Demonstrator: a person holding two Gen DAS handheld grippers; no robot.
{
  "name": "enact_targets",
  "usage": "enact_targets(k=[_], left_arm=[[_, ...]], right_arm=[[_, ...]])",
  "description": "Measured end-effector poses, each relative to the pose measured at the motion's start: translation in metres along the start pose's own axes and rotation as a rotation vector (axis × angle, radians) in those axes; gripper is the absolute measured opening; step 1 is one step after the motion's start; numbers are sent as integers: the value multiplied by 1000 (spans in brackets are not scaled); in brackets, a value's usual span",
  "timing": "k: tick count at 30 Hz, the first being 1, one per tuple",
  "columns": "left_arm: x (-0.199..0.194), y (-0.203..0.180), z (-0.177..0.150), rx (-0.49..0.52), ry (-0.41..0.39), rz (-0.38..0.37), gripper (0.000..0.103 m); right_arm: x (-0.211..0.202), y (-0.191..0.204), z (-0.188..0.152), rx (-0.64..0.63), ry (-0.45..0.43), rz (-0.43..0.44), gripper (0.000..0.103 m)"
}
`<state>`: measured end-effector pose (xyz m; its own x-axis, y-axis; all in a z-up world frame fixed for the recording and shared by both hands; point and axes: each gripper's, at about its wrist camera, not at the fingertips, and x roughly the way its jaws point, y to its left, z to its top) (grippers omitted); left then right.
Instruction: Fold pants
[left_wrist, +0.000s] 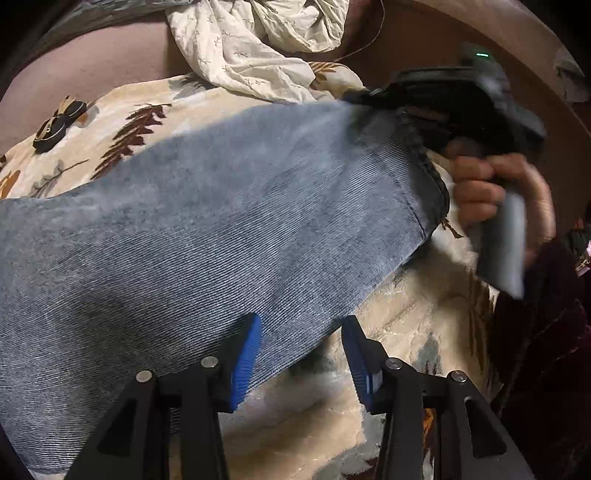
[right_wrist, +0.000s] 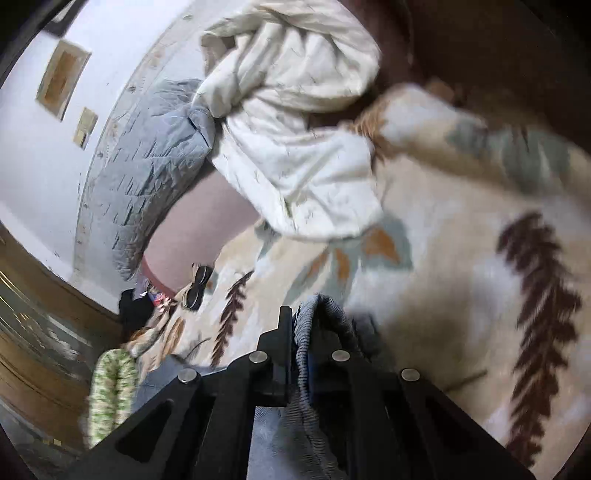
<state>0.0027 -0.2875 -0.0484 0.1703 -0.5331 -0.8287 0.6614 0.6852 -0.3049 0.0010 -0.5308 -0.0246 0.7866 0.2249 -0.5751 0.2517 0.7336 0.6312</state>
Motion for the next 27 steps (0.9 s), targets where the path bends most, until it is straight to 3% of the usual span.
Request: enact_targets(k=[3, 5, 7, 9, 12, 17, 19, 21, 24, 27], left_arm=[[1, -8, -3, 30, -2, 31, 54], [1, -14, -5, 54, 0, 53, 57], [1, -17, -3, 52, 8, 57, 60], [-1, -18, 1, 26, 19, 53, 61], [-13, -14, 10, -5, 13, 14, 61], [-34, -11, 41, 58, -25, 71, 61], [-37, -13, 59, 126, -27, 124, 61], [-34, -15, 75, 190, -18, 172, 61], [-17, -17, 105, 269, 32, 194, 61], [-1, -21, 126, 335, 73, 213, 61]], right_arm=[[31, -16, -2, 9, 44, -130, 5], [44, -35, -4, 55, 92, -143, 3], [32, -42, 0, 118, 106, -104, 13], [12, -38, 5, 126, 67, -138, 40], [-29, -33, 7, 112, -23, -118, 54], [-75, -45, -25, 158, 70, -96, 54], [-87, -56, -42, 238, 113, -95, 54], [-101, -66, -64, 334, 140, 1, 54], [-116, -69, -94, 445, 135, 78, 55], [-105, -62, -109, 511, 165, 157, 55]])
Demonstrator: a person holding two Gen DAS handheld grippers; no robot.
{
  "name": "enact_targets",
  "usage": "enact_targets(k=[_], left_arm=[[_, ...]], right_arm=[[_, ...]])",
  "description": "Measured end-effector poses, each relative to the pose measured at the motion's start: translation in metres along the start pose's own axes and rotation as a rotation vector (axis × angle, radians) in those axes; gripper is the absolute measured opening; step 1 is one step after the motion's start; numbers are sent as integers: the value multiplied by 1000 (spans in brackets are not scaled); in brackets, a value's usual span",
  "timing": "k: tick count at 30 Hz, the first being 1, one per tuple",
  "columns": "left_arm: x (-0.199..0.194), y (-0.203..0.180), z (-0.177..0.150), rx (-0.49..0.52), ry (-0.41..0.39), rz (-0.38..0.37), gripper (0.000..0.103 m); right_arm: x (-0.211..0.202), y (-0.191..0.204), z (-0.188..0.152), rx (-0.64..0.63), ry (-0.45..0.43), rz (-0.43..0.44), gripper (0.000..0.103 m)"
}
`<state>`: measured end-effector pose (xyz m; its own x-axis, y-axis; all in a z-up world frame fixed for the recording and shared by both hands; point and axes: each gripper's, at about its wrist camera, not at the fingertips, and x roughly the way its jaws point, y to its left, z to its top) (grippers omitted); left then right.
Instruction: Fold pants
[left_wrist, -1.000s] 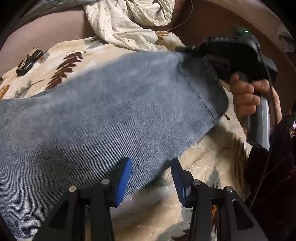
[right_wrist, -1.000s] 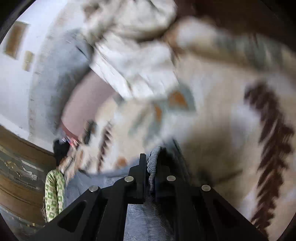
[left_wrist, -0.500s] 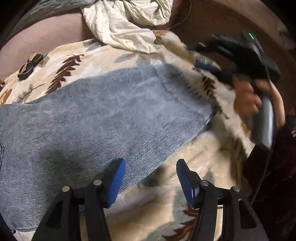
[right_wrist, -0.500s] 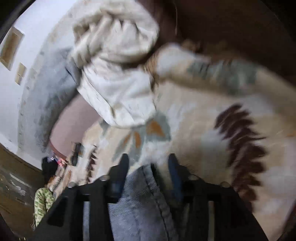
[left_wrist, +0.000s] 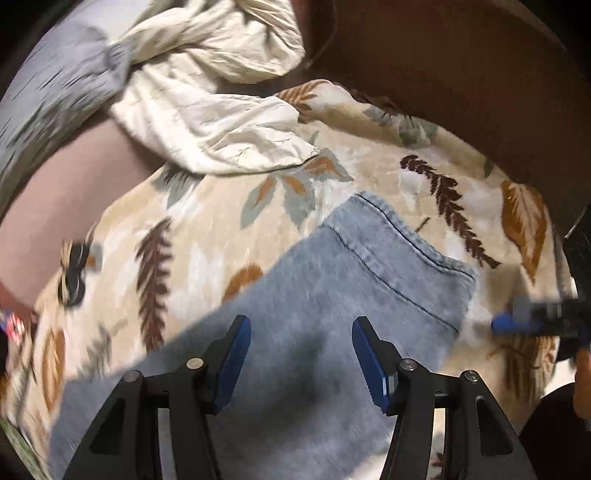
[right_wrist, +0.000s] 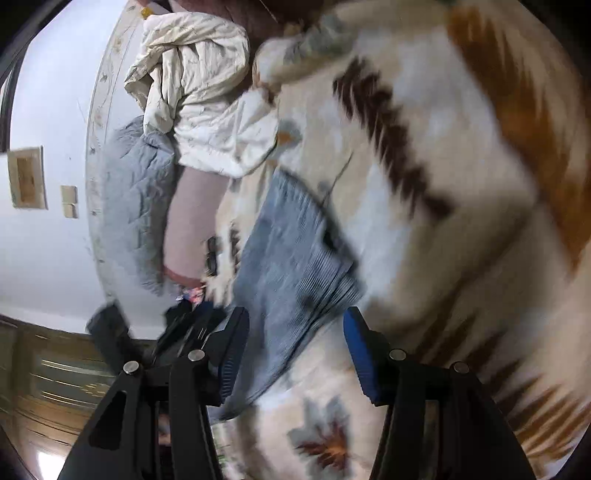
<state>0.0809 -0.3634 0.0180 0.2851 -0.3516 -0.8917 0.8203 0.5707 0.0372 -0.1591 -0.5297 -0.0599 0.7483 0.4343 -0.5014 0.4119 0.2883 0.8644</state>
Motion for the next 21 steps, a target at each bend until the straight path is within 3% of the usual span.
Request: enact_targets(k=[5, 8, 15, 16, 18, 21], left_arm=[[21, 0, 29, 66, 32, -2, 61], [42, -6, 42, 110, 78, -40, 61], [77, -18, 75, 139, 108, -112, 60], [83, -20, 78, 146, 122, -116, 59], [97, -23, 81, 154, 158, -143, 45], [107, -27, 82, 178, 168, -161, 41]], right_arm=[[29, -3, -4, 78, 53, -19, 54], [40, -14, 1, 140, 29, -77, 54], [42, -22, 3, 193, -24, -41, 54], [42, -22, 3, 197, -30, -38, 54], [43, -26, 3, 216, -51, -22, 54], [42, -27, 4, 206, -62, -20, 54]])
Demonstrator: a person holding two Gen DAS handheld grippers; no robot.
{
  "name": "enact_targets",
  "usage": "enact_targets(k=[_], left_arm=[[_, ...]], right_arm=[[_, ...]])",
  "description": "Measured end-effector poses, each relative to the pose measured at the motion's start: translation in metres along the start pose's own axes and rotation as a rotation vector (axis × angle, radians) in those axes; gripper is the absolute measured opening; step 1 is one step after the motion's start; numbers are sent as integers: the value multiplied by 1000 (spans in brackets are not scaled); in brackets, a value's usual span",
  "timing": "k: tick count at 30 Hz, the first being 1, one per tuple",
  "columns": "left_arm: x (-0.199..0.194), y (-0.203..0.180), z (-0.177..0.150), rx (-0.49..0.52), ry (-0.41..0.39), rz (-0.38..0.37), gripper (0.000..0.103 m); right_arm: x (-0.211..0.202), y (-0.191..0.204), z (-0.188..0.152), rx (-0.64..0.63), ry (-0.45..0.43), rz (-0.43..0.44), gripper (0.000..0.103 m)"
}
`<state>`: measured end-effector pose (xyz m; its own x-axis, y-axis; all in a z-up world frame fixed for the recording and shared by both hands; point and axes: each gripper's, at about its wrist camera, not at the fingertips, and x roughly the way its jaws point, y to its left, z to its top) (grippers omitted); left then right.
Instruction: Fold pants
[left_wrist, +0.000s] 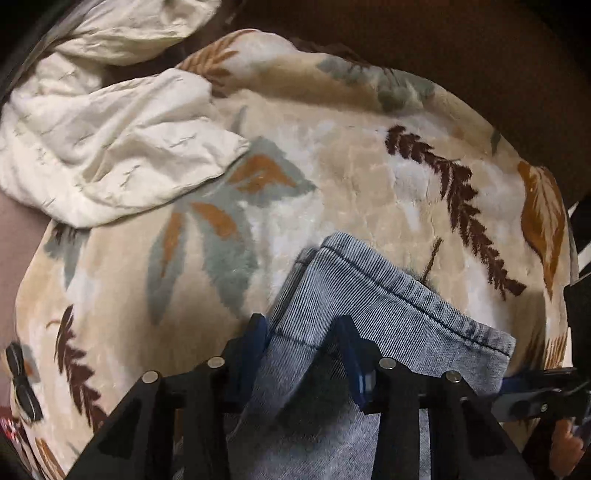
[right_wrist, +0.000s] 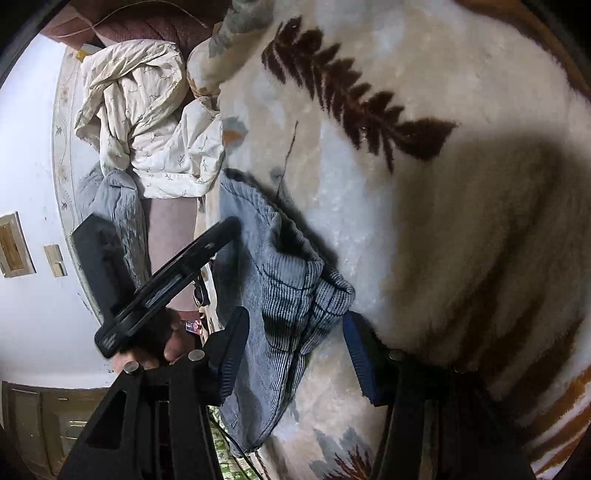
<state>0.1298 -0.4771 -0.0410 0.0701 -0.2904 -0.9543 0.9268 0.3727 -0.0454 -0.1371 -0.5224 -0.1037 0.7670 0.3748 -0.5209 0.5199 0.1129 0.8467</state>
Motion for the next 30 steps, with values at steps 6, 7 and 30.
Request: enact_targets(k=[6, 7, 30], left_arm=[[-1, -2, 2, 43, -16, -22, 34], [-1, -3, 2, 44, -18, -19, 34], [-8, -18, -13, 31, -97, 5, 23]], right_arm=[[-1, -2, -1, 8, -27, 9, 50], [-1, -2, 0, 4, -26, 6, 48], [6, 16, -1, -135, -67, -80, 25]])
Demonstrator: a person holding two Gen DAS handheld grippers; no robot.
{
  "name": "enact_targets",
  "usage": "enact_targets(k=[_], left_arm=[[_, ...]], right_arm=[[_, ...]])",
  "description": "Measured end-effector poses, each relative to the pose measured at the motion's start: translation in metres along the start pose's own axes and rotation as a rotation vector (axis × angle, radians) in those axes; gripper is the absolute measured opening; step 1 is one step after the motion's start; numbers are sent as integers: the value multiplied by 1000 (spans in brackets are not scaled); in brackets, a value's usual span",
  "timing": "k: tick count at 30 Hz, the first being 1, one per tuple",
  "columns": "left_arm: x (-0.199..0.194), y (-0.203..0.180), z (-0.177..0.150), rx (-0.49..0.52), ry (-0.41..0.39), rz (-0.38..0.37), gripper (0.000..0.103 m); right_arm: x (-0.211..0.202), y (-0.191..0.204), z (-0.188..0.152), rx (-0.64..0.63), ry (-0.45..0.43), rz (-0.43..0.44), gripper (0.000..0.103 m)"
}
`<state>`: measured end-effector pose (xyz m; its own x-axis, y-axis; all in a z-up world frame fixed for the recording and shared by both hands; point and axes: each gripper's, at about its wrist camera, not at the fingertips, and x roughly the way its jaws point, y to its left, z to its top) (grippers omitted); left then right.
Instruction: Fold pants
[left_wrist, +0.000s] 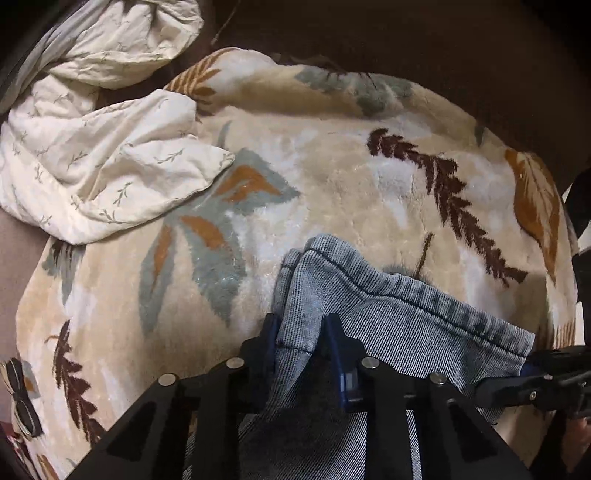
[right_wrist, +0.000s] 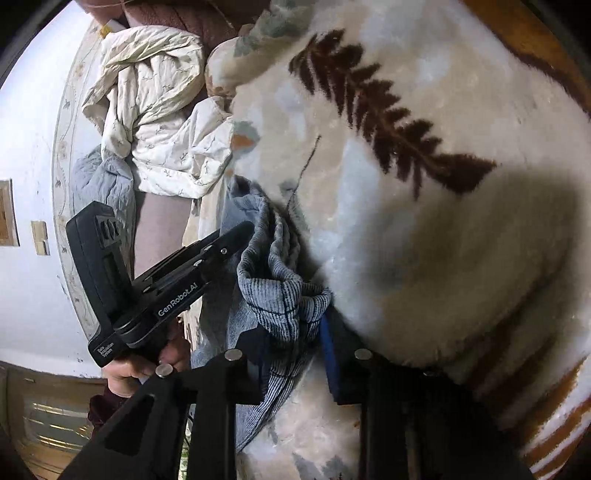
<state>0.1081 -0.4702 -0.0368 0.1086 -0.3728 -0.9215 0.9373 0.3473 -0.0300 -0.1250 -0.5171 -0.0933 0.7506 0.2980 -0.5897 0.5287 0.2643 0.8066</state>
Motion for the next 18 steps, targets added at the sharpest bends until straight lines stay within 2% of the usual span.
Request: enact_targets(k=[3, 7, 13, 18], left_arm=[[-11, 13, -8, -56, -33, -35, 16], [-29, 20, -18, -93, -92, -77, 15], [-66, 38, -34, -159, -214, -152, 15], [-98, 57, -51, -222, -324, -180, 14]], right_arm=[[-3, 9, -2, -44, -12, -16, 24], [-11, 32, -9, -137, -48, -17, 24], [-16, 80, -34, -365, -123, -58, 23], [-10, 123, -65, -563, -176, -96, 23]])
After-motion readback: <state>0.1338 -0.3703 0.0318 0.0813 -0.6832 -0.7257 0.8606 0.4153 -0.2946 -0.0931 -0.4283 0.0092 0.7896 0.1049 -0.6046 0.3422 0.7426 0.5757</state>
